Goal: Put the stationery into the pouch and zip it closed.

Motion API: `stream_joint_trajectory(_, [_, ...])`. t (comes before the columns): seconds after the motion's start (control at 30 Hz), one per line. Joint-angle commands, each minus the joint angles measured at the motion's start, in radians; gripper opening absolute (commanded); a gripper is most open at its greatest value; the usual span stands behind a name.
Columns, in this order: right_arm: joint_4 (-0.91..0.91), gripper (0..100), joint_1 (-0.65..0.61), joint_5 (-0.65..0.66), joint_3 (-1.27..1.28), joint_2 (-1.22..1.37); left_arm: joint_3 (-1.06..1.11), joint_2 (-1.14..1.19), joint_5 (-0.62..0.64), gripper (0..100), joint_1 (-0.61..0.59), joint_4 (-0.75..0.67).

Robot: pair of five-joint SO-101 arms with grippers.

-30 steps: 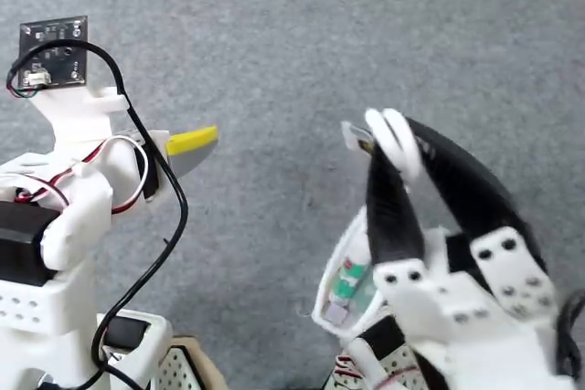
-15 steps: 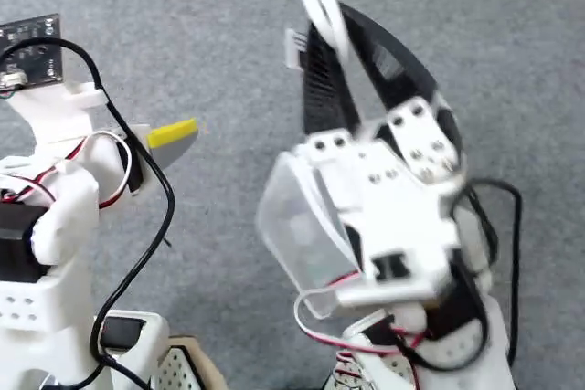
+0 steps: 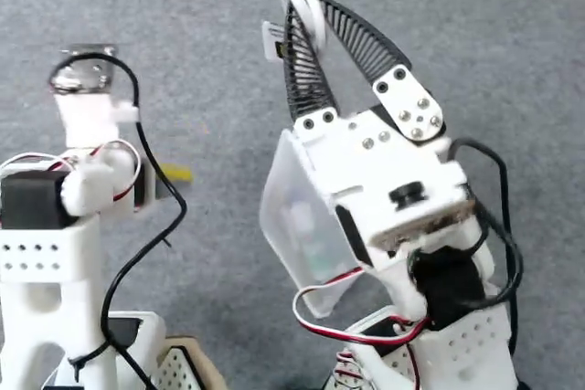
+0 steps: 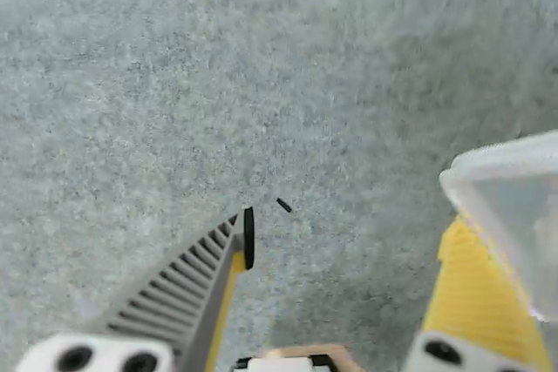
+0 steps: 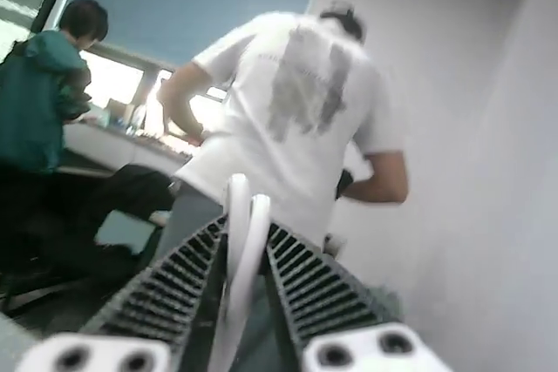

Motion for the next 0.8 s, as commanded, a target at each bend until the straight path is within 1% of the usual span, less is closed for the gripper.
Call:
stream_joint_trajectory(0.0, [0.098, 1.1, -0.002, -0.100, -0.076, 0.013, 0.021, -0.014, -0.057, 34, -0.033, -0.057])
stream_joint_trajectory(0.17, [0.244, 1.1, -0.066, -0.189, -0.194, 0.071, 0.053, -0.014, -0.061, 34, -0.143, -0.114])
stream_joint_trajectory(0.23, [0.307, 1.1, -0.097, -0.221, -0.255, 0.104, 0.062, -0.012, -0.063, 34, -0.162, -0.115])
stream_joint_trajectory(0.43, [0.473, 1.1, -0.183, -0.313, -0.429, 0.205, 0.059, -0.009, -0.055, 34, -0.160, -0.123])
stream_joint_trajectory(0.57, [0.578, 1.1, -0.253, -0.350, -0.506, 0.252, 0.067, -0.003, -0.055, 34, -0.160, -0.130])
stream_joint_trajectory(0.77, [0.654, 1.1, -0.328, -0.373, -0.539, 0.282, 0.082, -0.002, -0.055, 35, -0.160, -0.127])
